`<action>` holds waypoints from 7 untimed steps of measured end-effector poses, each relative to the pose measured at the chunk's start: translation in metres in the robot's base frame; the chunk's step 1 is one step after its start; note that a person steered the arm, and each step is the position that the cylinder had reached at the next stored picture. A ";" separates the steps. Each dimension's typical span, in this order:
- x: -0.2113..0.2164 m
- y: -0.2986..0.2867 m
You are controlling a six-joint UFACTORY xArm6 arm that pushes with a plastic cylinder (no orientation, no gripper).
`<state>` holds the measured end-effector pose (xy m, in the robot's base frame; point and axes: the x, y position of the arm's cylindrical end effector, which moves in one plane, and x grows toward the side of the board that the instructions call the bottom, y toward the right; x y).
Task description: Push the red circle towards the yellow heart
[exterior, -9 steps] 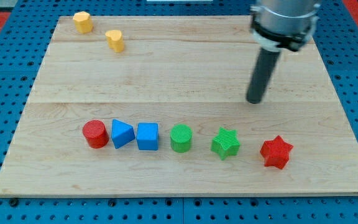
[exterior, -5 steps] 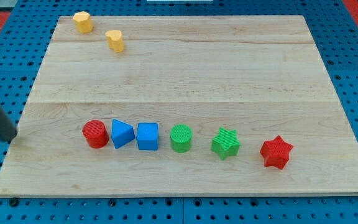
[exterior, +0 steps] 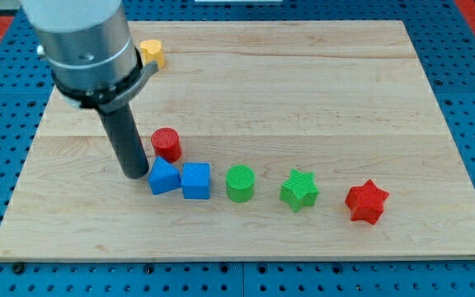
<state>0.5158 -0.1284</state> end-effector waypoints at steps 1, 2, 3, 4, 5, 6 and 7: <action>-0.021 0.045; -0.078 0.047; -0.087 0.050; -0.067 -0.008; -0.099 -0.004; -0.121 0.036; -0.081 0.039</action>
